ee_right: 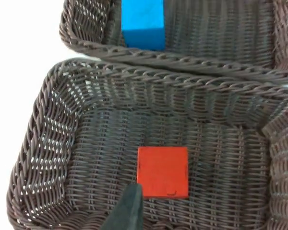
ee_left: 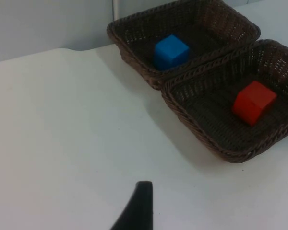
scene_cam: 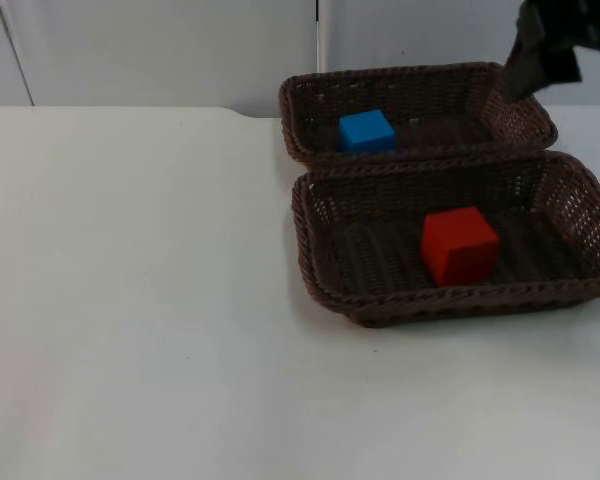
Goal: Pick up one cube with the left hand and place it into the upper basket. Pick up one cube with the right hand and place it into the lower basket.
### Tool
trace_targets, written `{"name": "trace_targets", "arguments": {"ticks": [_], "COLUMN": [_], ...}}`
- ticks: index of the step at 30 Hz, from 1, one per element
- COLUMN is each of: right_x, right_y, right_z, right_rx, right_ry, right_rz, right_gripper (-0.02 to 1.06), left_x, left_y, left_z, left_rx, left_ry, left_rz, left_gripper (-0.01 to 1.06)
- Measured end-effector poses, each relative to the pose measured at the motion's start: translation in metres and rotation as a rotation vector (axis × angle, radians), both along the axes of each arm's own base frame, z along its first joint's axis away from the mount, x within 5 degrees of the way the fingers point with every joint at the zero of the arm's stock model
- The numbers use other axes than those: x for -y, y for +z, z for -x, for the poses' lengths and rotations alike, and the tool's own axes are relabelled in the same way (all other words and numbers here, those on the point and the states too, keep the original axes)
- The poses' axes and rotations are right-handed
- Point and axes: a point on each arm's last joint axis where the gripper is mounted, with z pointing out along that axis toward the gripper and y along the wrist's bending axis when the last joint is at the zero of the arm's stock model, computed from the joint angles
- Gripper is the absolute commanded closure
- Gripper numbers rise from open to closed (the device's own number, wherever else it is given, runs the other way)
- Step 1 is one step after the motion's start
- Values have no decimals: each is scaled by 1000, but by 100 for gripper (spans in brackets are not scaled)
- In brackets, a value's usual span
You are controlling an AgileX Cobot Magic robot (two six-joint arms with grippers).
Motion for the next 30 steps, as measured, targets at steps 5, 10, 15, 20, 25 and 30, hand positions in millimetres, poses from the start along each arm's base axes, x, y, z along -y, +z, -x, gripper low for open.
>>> {"name": "trace_targets", "arguments": {"ticks": [5, 10, 15, 20, 25, 30], "right_x": [11, 23, 38, 56, 69, 85], "right_y": [25, 30, 33, 45, 53, 55], "right_z": [21, 47, 76, 112, 139, 168], "right_rx": [72, 104, 139, 220, 287, 340], "right_ry": [4, 8, 14, 15, 14, 8], "right_rz": [-34, -49, -62, -100, -131, -157], "right_gripper": [16, 16, 16, 16, 16, 16], "left_x": [0, 0, -3, -10, -18, -24], "left_y": [0, 0, 2, 8, 13, 13], "left_z": [0, 1, 11, 36, 63, 82], "left_rx": [0, 4, 16, 70, 138, 175], "left_ry": [0, -12, -34, -52, -69, -84], "left_rz": [0, -16, -33, -12, 14, 24], "left_gripper": [19, 19, 19, 19, 19, 19]}}
